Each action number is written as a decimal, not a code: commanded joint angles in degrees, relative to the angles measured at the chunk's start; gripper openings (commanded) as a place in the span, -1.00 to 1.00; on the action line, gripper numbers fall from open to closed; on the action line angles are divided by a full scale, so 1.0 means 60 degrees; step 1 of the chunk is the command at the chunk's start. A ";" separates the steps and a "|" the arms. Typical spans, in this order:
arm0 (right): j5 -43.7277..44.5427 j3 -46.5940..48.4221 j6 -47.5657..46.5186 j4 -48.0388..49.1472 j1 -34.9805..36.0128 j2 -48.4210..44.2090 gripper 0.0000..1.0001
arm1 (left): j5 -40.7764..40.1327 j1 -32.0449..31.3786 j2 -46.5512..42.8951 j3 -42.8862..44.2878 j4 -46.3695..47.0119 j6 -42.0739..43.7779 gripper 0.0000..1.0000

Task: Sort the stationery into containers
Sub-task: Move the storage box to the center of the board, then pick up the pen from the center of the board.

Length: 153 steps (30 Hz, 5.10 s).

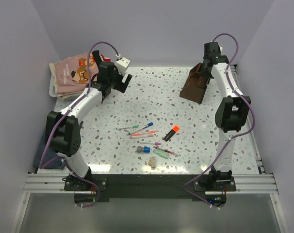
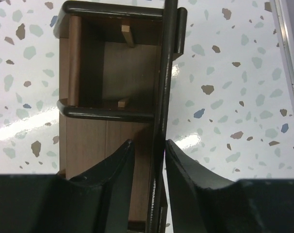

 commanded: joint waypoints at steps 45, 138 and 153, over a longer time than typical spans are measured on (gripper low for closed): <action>-0.7225 0.1556 -1.5531 0.0598 0.2360 0.1952 -0.94 | -0.0402 -0.0021 -0.2027 -0.2145 0.0920 0.0311 0.88; -0.3138 -0.6746 0.7128 -0.1849 0.3985 -0.1636 0.02 | 0.2059 -0.1236 -0.2350 -0.2116 -0.1453 -0.0539 0.82; -0.2480 -0.6410 0.5855 -0.1307 0.3824 -0.1268 -1.00 | 0.1898 -0.1193 -0.1910 -0.1676 -0.1541 -0.0422 0.82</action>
